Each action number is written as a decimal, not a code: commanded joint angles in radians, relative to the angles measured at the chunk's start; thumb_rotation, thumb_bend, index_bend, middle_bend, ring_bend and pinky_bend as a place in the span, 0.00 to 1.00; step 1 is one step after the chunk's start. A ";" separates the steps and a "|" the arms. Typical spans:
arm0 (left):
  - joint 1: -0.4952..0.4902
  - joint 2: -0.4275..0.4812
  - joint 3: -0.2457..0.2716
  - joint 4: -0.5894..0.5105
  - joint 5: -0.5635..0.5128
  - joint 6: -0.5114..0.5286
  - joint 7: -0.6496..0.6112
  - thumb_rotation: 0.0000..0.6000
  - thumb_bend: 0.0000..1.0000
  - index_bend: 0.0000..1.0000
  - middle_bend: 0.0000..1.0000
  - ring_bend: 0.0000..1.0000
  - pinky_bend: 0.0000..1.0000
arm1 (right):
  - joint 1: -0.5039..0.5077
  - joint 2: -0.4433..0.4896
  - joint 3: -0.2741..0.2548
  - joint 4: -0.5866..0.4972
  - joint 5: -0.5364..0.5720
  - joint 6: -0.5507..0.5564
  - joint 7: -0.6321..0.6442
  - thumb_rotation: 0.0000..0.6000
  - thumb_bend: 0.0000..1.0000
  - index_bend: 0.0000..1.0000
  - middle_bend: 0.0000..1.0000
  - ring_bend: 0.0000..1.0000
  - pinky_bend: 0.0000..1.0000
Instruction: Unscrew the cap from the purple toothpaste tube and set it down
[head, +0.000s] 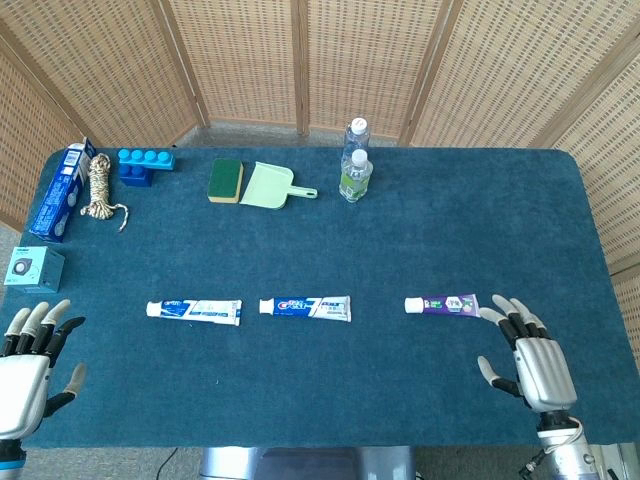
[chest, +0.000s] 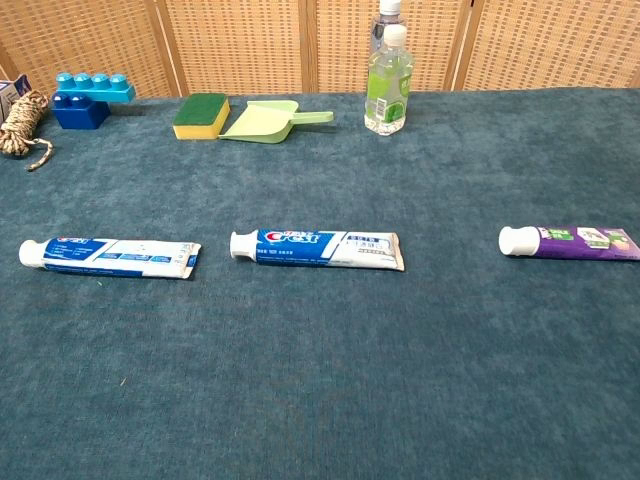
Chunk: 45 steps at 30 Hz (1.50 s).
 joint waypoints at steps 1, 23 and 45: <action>-0.002 0.004 -0.003 -0.002 -0.001 -0.001 -0.001 1.00 0.37 0.19 0.10 0.00 0.00 | 0.026 -0.006 0.022 0.011 0.020 -0.028 -0.002 1.00 0.33 0.20 0.12 0.06 0.15; -0.103 -0.016 -0.071 -0.033 -0.105 -0.115 0.079 1.00 0.37 0.20 0.10 0.00 0.00 | 0.319 -0.204 0.176 0.211 0.518 -0.342 -0.300 1.00 0.28 0.37 0.00 0.00 0.12; -0.125 -0.023 -0.071 -0.036 -0.128 -0.113 0.095 1.00 0.37 0.20 0.09 0.00 0.00 | 0.394 -0.286 0.137 0.395 0.621 -0.398 -0.325 1.00 0.28 0.34 0.00 0.00 0.12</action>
